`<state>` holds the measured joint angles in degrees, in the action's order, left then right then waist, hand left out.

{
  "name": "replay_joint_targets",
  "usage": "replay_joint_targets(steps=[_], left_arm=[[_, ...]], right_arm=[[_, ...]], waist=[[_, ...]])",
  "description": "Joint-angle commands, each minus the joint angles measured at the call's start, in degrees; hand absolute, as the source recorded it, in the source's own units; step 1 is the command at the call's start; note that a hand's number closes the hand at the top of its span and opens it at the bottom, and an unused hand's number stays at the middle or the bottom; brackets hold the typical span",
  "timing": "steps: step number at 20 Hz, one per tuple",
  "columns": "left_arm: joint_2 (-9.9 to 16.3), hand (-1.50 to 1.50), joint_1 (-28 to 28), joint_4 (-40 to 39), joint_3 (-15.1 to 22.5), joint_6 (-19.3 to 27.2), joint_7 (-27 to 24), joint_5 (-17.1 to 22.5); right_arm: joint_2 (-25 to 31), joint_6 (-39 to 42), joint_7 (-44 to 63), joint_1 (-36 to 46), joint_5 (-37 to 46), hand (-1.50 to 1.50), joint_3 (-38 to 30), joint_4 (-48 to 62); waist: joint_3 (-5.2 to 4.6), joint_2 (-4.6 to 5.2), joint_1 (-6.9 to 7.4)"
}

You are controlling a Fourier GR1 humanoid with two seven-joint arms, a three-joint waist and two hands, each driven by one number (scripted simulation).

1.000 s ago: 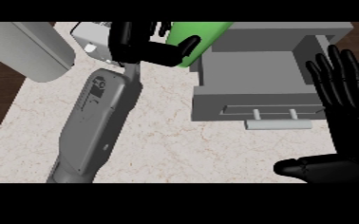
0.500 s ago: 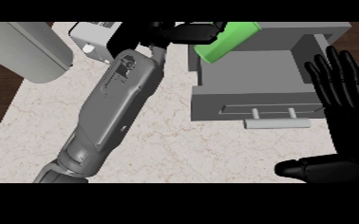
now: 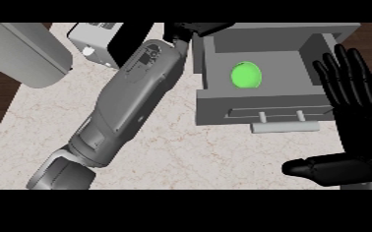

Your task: Pick up the cup, place it into the drawer and close the drawer

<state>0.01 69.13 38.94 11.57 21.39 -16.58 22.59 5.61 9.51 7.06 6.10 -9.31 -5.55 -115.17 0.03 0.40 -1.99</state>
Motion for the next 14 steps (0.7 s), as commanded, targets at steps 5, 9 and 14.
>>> replay_joint_targets(steps=[5,9,14], left_arm=[[-0.01,1.5,3.79,-11.47,8.12,2.11,-4.18,7.29],[-0.01,1.5,6.74,-12.85,12.02,2.74,-1.47,8.99],[-0.01,1.5,8.86,-16.53,15.24,3.37,-1.59,11.15]], right_arm=[[-0.14,1.02,-1.87,2.19,-0.43,-1.5,0.5,2.57],[0.72,2.12,-1.94,0.69,-1.07,-1.5,-0.12,2.18],[-0.25,1.56,-0.96,1.06,-0.26,-1.5,1.86,1.14]], waist=[[0.05,0.63,-2.18],[0.07,0.48,-2.3],[0.08,0.94,-3.54]])
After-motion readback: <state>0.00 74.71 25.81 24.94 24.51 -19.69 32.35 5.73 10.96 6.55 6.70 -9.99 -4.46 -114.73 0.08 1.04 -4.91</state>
